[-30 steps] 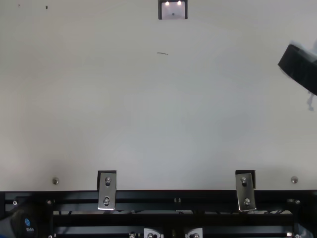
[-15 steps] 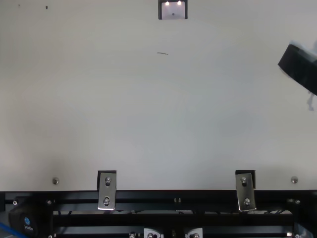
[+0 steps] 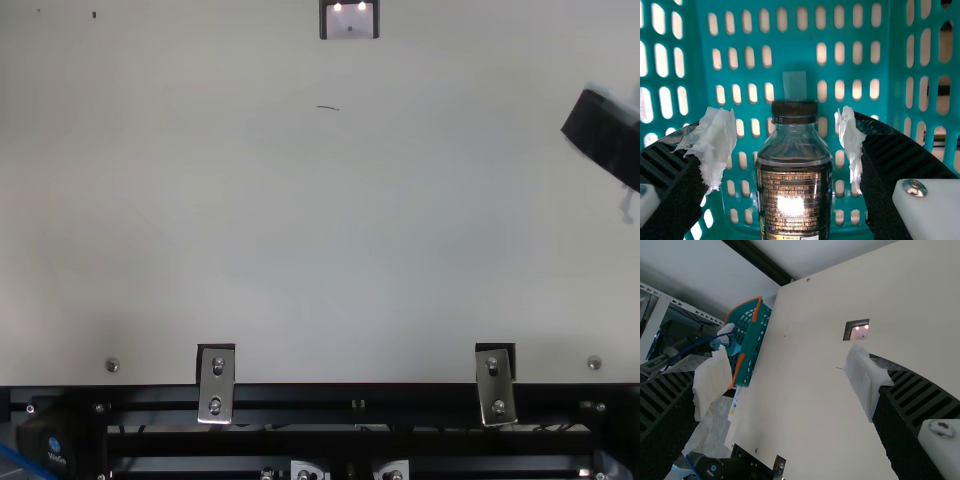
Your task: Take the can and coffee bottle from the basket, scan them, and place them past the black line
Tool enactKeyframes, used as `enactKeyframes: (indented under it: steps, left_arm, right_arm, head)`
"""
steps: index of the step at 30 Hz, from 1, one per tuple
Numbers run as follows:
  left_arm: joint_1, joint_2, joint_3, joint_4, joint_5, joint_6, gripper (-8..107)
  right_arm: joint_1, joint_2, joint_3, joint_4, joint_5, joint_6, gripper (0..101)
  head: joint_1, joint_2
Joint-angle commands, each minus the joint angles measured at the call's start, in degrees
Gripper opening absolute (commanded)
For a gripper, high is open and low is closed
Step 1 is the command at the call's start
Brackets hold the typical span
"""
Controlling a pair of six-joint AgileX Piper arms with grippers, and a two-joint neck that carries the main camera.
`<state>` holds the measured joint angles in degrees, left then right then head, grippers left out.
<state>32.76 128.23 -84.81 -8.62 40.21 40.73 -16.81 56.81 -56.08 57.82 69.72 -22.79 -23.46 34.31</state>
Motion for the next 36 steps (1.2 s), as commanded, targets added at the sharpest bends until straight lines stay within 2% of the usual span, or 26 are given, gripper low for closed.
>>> enactKeyframes:
  steps: [1,36]
  left_arm:
    - [0.06,0.19,0.36,0.47,0.01,0.02,90]
    - [1.01,1.36,5.73,5.23,-1.03,-0.80,90]
  right_arm:
    - [0.00,0.00,0.00,0.00,0.00,0.00,101]
    - [0.00,0.00,0.00,0.00,0.00,0.00,101]
  head:
    - [-1.49,0.81]
    - [-1.49,0.81]
